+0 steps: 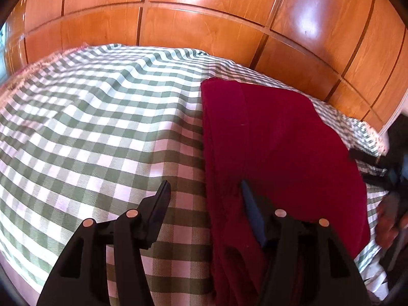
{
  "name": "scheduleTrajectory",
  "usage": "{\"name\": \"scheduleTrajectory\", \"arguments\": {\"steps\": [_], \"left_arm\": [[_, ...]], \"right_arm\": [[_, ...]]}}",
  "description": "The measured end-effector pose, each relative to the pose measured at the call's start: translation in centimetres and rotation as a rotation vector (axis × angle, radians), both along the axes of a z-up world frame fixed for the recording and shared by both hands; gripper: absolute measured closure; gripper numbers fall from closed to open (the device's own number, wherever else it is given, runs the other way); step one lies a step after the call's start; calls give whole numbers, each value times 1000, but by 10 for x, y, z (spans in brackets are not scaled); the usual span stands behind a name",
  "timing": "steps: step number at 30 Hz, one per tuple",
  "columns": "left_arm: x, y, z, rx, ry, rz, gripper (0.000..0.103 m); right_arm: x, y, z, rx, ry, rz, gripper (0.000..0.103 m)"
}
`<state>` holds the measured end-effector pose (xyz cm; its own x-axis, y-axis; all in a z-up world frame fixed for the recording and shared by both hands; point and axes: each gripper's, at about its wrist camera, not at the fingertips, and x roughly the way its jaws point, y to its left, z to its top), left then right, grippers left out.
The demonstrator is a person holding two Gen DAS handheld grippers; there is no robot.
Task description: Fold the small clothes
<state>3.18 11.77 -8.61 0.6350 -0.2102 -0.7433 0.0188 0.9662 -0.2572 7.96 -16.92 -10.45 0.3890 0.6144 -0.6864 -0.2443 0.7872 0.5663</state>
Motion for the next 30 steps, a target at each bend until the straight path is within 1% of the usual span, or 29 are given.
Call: {"name": "scheduleTrajectory", "arguments": {"steps": [2,3,4,6,7,8,9,10,11,13,17,18,19,20,21,23,25,27,30], "left_arm": [[1,3,-2,-23,0,-6,45],[1,4,-3,-34,0,-9,45],[1,4,-4,-46,0,-11,46],[2,7,-6,-76,4,-14,48],[4,10,-8,-124,11,-22,55],[4,14,-9,-165,16,-26,65],[4,15,-10,-212,20,-34,70],[3,16,-10,-249,21,-44,78],[2,14,-8,-253,16,-46,80],[0,6,-3,-230,6,-59,82],[7,-14,9,-265,1,-117,85],[10,-24,14,-265,-6,-140,86],[14,-36,20,-259,-16,-169,95],[21,-54,28,-259,-30,-223,103],[26,-69,35,-254,-40,-255,103],[42,-111,51,-235,-66,-338,103],[62,-161,65,-203,-83,-416,103],[77,-203,74,-182,-92,-476,103],[95,-273,83,-125,-102,-563,103]], "right_arm": [[-3,1,-19,84,57,40,15],[-4,5,-25,110,59,50,15],[-5,10,-27,119,40,56,15],[-1,17,-29,130,40,68,18],[2,20,-30,127,43,75,23],[5,24,-31,113,46,79,31],[5,26,-29,103,44,87,36],[3,27,-27,96,42,93,45],[1,27,-21,83,30,92,51],[-8,33,-6,51,-20,96,57],[-28,33,33,3,-145,94,59],[-33,28,42,-4,-170,86,59],[-36,22,50,-10,-191,75,59],[-39,10,60,-21,-217,56,60],[-42,1,67,-29,-234,41,60],[-46,-25,79,-46,-260,3,60],[-50,-58,88,-68,-282,-52,60],[-50,-84,92,-92,-290,-110,60],[-45,-139,89,-122,-290,-233,60]]}}
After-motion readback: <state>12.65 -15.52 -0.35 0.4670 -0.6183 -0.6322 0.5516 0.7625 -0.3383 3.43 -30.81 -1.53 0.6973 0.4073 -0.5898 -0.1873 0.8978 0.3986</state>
